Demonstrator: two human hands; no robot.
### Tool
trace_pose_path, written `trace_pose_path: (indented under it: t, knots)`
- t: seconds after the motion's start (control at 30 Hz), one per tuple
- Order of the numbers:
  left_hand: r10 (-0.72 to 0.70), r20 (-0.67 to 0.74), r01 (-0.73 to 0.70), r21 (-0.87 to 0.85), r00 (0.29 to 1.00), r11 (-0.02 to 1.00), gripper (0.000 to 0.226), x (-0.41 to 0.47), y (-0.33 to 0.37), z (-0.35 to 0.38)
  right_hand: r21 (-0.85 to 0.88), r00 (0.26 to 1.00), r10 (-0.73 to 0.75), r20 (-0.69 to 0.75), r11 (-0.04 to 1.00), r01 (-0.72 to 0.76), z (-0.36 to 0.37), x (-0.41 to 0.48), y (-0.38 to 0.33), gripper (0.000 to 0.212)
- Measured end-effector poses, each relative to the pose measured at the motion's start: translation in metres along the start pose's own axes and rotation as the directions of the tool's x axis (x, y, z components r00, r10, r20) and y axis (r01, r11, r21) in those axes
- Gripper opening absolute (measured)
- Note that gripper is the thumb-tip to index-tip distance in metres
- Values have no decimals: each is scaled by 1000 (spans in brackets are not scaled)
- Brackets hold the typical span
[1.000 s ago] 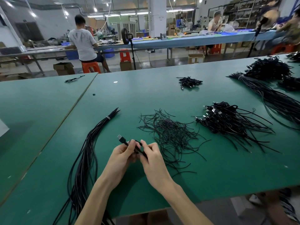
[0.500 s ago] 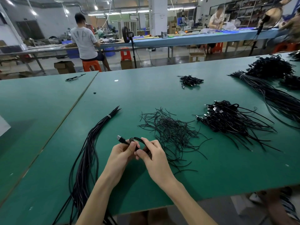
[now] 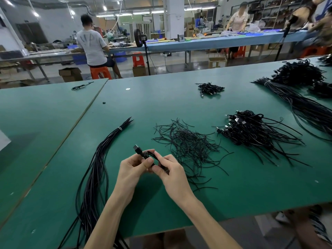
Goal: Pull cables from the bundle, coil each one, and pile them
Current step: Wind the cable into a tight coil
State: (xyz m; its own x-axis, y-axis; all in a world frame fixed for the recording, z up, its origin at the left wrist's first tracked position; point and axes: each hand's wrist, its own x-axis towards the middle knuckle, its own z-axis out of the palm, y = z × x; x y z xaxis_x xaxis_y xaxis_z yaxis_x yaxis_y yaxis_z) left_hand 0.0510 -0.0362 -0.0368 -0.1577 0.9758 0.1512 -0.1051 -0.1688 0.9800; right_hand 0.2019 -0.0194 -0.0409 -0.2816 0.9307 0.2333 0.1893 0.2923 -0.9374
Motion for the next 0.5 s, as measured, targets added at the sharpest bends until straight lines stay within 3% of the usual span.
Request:
trace_pose_path:
  t: [0.3, 0.4, 0.5]
  knots:
    - [60, -87, -52, 90, 994, 995, 14, 3, -4, 1, -110, 997, -18, 70, 994, 25, 5, -2, -3, 41]
    - [59, -94, -46, 134, 994, 990, 10, 4, -8, 0, -304, 993, -26, 113, 951, 60, 9, -5, -2, 32]
    - [55, -86, -43, 136, 995, 990, 11, 3, -6, 2, -562, 982, -70, 176, 812, 158, 8, -7, -4, 37]
